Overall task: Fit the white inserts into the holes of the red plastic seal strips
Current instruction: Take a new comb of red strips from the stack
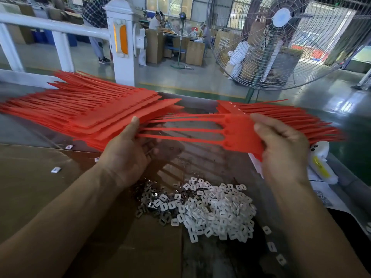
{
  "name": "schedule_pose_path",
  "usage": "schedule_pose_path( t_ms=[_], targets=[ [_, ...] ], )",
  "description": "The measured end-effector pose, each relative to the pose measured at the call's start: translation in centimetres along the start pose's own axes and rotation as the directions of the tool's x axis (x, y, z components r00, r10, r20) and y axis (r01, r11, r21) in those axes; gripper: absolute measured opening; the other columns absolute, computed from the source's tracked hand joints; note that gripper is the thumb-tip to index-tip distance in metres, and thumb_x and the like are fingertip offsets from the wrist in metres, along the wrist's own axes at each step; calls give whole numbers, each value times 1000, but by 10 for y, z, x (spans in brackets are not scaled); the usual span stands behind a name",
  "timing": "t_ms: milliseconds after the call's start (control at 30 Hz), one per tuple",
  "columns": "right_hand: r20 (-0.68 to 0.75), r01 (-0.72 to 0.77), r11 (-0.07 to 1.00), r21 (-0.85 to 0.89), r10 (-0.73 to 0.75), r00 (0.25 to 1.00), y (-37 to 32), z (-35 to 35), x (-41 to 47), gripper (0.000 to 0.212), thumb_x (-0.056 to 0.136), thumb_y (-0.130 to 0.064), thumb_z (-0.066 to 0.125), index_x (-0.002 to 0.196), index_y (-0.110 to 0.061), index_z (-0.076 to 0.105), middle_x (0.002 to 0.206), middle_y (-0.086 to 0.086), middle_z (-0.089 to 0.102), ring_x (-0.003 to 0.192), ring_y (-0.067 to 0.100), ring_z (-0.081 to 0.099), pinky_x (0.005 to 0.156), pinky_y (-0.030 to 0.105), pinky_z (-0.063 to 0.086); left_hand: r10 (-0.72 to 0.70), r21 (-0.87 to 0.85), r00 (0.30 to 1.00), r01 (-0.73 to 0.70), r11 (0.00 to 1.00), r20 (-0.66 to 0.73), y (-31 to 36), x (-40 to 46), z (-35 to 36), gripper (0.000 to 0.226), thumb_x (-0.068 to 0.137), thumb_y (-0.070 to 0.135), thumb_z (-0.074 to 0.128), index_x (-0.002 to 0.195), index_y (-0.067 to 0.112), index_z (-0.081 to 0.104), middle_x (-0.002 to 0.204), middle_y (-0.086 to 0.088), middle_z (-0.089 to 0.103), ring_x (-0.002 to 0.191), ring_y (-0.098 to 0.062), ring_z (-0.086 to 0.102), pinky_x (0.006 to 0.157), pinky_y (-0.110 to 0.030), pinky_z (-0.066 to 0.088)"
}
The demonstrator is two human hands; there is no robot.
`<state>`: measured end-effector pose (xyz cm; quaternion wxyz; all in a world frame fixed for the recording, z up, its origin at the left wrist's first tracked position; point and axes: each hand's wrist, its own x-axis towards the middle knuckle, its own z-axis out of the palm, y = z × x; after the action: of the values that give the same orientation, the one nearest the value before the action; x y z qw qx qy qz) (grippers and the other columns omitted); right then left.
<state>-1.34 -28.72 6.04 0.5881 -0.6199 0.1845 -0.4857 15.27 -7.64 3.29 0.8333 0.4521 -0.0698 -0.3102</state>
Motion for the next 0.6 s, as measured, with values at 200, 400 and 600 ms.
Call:
schedule_pose_path(
  t_ms=[200,400,600],
  targets=[
    [-153,117,989,95,-102,983,-10,-19,12,32,90,-2,68,85,-29,85,94,-5,80,97,16,73,91,39,61,48,-18,998,-48,999,-37,13,10,-9,50,105,51,35,127,16,62,95,2,75,66,-9,62,65,-27,44],
    [-92,-78,936,342,116,989,-11,-14,5,31,94,-1,59,80,-22,78,80,-8,76,79,7,73,66,24,58,4,-117,1000,-6,993,-17,5,8,-9,53,106,51,34,113,10,67,99,-6,78,74,-13,73,57,-23,56],
    [125,-500,795,343,489,863,-7,-28,12,40,100,-49,56,120,-16,67,117,6,71,107,23,69,100,44,55,7,-67,998,-12,998,-66,0,4,-12,44,109,36,37,100,5,66,82,-5,77,56,-11,69,48,-19,53]
  ],
)
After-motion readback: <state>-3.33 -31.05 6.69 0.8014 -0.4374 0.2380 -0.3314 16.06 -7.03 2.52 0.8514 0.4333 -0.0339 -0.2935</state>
